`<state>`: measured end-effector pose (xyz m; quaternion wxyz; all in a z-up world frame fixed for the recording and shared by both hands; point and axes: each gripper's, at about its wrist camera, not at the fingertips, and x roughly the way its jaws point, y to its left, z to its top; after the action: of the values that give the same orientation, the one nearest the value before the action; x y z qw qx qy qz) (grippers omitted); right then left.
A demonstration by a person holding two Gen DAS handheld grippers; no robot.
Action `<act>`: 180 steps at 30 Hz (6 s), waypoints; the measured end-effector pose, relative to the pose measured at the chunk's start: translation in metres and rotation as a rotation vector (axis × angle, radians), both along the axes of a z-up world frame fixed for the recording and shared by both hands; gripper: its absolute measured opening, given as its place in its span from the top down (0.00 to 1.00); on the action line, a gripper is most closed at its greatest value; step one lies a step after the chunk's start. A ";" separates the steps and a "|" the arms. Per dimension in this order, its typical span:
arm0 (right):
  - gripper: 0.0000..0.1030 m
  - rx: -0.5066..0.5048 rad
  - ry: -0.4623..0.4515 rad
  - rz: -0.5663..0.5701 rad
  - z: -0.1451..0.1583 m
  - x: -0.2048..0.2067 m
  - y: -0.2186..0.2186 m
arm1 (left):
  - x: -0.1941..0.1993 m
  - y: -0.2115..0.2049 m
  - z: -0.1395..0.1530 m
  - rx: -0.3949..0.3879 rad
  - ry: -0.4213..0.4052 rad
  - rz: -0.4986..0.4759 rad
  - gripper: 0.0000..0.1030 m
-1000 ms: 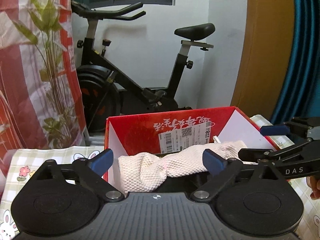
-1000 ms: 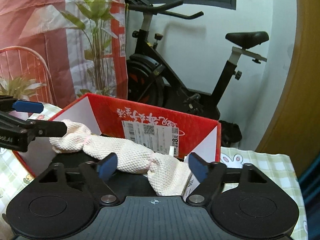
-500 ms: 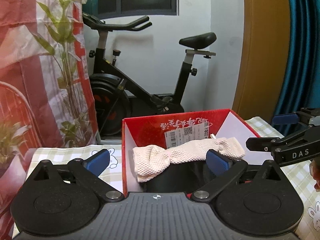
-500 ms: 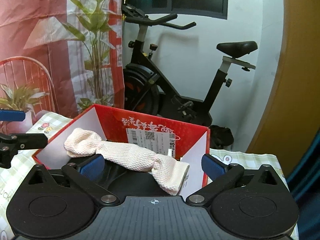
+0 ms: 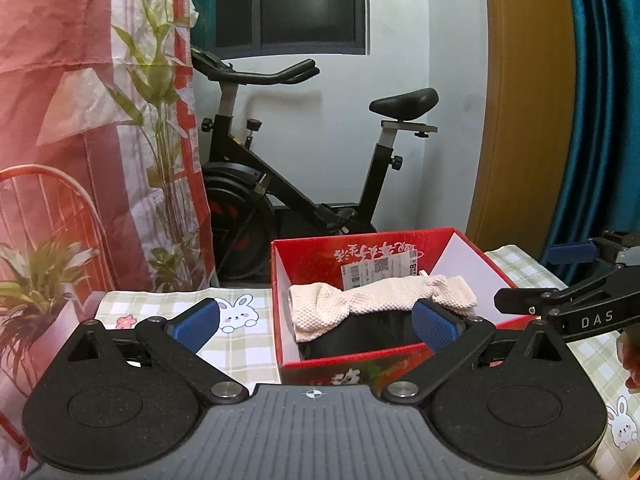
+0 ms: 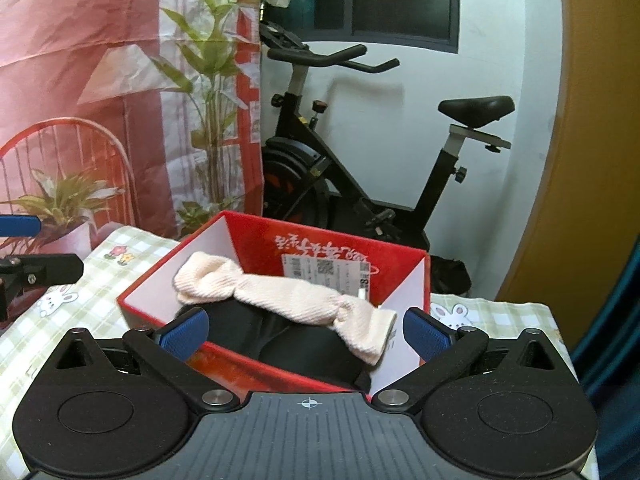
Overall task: Organize soft objects
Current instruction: 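Move both tools down to the black glove on the grey towel, then close the left tool on the black glove while the right grips it too, then lift the black glove with both tools and carry it over the box, then lower the black glove into the red box and open both tools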
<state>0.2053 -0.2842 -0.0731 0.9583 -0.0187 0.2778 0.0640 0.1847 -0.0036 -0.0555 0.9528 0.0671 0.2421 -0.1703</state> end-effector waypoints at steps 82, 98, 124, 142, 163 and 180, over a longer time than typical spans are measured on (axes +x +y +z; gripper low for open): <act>0.48 0.191 0.079 0.009 -0.160 0.001 0.013 | 0.032 0.009 -0.155 -0.132 0.327 0.015 0.30; 0.88 0.255 0.066 0.029 -0.161 -0.010 0.012 | 0.032 0.012 -0.162 -0.208 0.315 -0.046 0.92; 0.89 0.279 -0.152 0.067 -0.077 -0.073 0.007 | -0.041 0.008 -0.075 -0.211 0.034 -0.076 0.92; 0.89 0.274 -0.190 0.077 -0.040 -0.012 -0.011 | 0.010 -0.023 -0.034 -0.122 -0.085 -0.122 0.93; 0.81 0.209 -0.002 -0.012 -0.090 0.063 -0.034 | 0.078 -0.061 -0.079 0.014 0.074 -0.141 0.89; 0.11 0.077 -0.072 -0.091 -0.081 0.033 -0.027 | 0.050 -0.032 -0.062 -0.014 0.049 -0.021 0.00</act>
<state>0.2378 -0.3110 -0.1543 0.9696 0.0283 0.2410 0.0300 0.2349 -0.0358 -0.1172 0.9452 0.0586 0.2637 -0.1835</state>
